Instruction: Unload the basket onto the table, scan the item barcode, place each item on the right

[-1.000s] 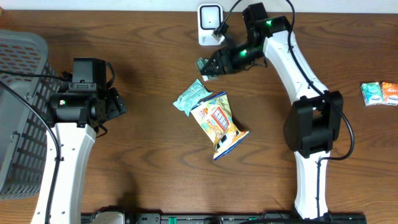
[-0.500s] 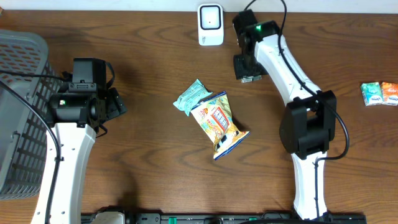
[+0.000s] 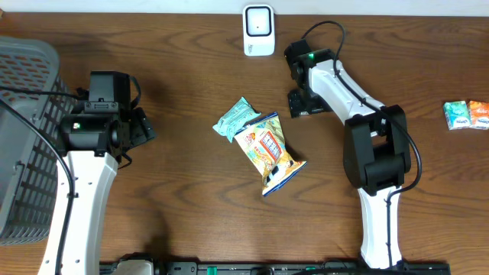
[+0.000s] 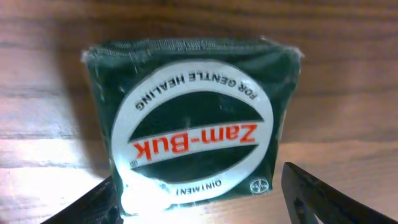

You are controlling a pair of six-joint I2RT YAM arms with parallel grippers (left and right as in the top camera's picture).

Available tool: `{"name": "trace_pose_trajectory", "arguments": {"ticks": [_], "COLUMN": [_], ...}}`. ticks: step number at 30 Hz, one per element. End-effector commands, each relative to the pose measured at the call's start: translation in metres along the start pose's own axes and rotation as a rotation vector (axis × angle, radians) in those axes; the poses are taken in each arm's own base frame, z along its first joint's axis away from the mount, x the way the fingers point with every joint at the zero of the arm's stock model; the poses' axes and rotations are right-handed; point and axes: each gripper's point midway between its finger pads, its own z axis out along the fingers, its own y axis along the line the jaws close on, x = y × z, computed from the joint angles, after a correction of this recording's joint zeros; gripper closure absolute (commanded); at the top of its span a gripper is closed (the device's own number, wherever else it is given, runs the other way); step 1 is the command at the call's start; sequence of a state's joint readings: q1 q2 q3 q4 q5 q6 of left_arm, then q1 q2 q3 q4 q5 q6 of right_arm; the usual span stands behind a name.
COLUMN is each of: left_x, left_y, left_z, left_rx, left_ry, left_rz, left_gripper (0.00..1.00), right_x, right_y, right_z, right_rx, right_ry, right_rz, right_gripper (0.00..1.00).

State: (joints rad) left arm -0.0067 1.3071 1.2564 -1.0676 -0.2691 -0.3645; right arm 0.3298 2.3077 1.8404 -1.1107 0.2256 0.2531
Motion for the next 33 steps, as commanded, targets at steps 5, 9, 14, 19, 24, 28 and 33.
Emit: {"name": "trace_pose_trajectory", "arguments": {"ticks": [5, 9, 14, 19, 24, 28, 33], "left_x": [-0.002, -0.002, -0.002, -0.002, -0.002, -0.002, -0.002], "left_y": [0.004, 0.004, 0.004, 0.004, 0.004, 0.004, 0.004], "left_z": [0.0, 0.0, 0.0, 0.0, 0.0, 0.0, 0.0], "left_rx": [-0.021, -0.021, -0.021, -0.021, -0.021, -0.021, -0.021], "left_ry": [-0.006, -0.006, -0.006, -0.006, -0.006, -0.006, -0.006], "left_rz": [0.006, 0.006, 0.006, 0.006, 0.006, 0.006, 0.006], "left_gripper": [0.02, 0.02, 0.02, 0.02, 0.02, 0.02, 0.02], "right_x": [-0.032, -0.045, -0.045, -0.056, -0.072, -0.084, -0.09], "right_y": [-0.006, -0.006, -0.003, -0.005, 0.013, 0.005, -0.018], "right_z": [-0.064, -0.075, -0.064, -0.058, -0.059, -0.051, -0.042], "right_rx": [-0.018, -0.034, -0.077, -0.093, -0.281, -0.3, -0.291], "right_ry": [-0.108, -0.156, -0.147, -0.189, -0.259, -0.302, -0.296], "right_rz": [0.032, 0.046, 0.058, -0.091, -0.214, -0.191, -0.062], "right_gripper": [0.15, 0.01, 0.02, 0.07, 0.18, 0.63, 0.99]}}
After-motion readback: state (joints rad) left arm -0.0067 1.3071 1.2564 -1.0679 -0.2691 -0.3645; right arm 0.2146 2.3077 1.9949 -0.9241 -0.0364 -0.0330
